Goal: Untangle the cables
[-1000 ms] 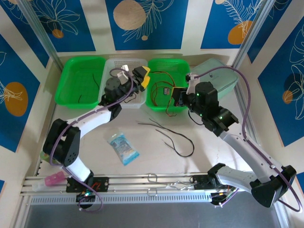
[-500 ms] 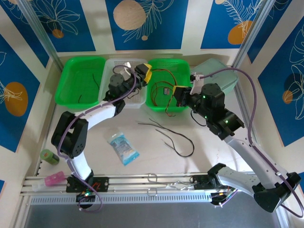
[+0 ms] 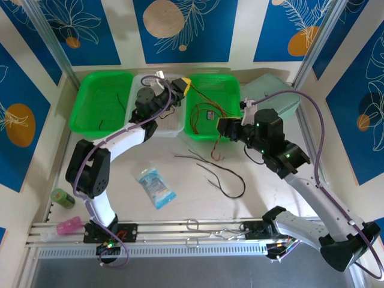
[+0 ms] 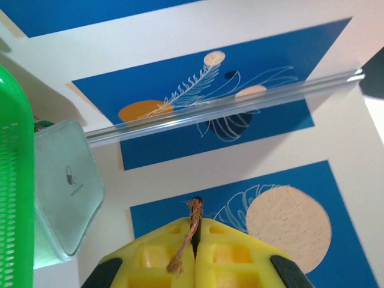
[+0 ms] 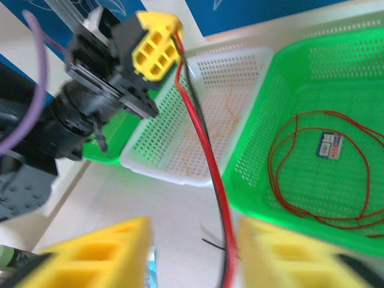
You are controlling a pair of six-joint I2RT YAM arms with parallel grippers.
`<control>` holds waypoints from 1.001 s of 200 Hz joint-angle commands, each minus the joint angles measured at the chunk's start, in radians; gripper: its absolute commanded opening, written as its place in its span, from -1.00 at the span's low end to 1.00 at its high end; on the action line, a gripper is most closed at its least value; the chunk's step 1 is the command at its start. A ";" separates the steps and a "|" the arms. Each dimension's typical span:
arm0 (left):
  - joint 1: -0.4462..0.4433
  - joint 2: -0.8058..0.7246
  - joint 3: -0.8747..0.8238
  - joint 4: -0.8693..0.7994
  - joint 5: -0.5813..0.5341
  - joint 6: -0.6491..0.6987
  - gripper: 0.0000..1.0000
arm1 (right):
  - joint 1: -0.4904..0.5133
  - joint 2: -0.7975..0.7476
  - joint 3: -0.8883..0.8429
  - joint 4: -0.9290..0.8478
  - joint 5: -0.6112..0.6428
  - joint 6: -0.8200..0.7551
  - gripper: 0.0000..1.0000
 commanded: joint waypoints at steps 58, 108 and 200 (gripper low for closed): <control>0.014 -0.207 0.135 -0.520 0.257 0.764 -1.00 | -0.191 -0.017 0.080 -0.015 -0.317 -0.118 0.23; 0.014 -0.220 0.113 -0.379 0.452 0.754 -1.00 | -0.198 0.129 0.081 0.295 -0.655 -0.020 -0.13; 0.013 -0.277 0.027 -0.250 0.490 0.700 -1.00 | -0.116 0.348 0.154 0.509 -0.769 0.059 -0.25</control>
